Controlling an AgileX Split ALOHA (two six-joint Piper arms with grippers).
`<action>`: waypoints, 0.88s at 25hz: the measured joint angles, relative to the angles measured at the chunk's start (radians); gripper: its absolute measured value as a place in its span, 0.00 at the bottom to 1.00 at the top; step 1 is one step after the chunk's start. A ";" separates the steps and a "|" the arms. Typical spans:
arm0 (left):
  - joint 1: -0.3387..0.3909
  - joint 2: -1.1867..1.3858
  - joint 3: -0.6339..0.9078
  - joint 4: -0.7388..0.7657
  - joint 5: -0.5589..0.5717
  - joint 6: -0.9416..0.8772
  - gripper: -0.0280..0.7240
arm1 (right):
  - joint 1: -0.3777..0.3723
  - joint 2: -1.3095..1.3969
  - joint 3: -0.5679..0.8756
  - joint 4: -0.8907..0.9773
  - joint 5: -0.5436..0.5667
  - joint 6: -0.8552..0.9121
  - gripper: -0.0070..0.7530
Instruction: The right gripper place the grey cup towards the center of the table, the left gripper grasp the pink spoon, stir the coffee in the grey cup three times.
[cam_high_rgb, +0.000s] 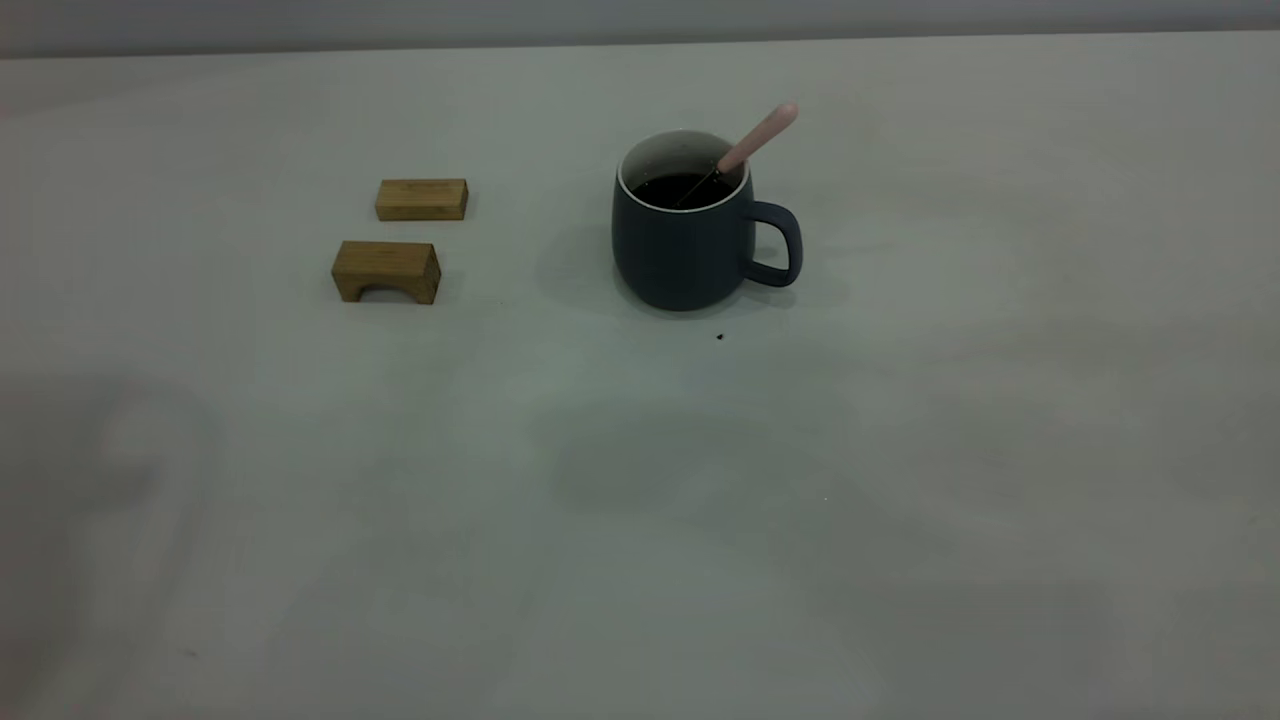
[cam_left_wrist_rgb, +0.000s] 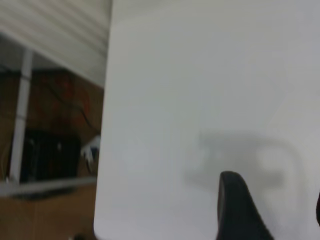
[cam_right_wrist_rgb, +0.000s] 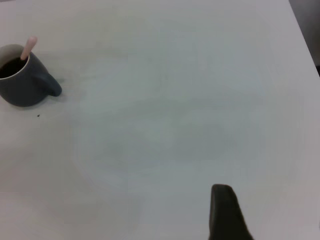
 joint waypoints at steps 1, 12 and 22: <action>0.000 -0.045 0.074 -0.008 0.000 -0.001 0.64 | 0.000 0.000 0.000 0.000 0.000 0.000 0.64; 0.130 -0.723 0.746 -0.189 -0.136 -0.069 0.64 | 0.000 0.000 0.000 0.000 0.000 0.000 0.64; 0.298 -1.139 0.789 -0.216 -0.130 -0.078 0.64 | 0.000 0.000 0.000 0.000 0.000 0.000 0.64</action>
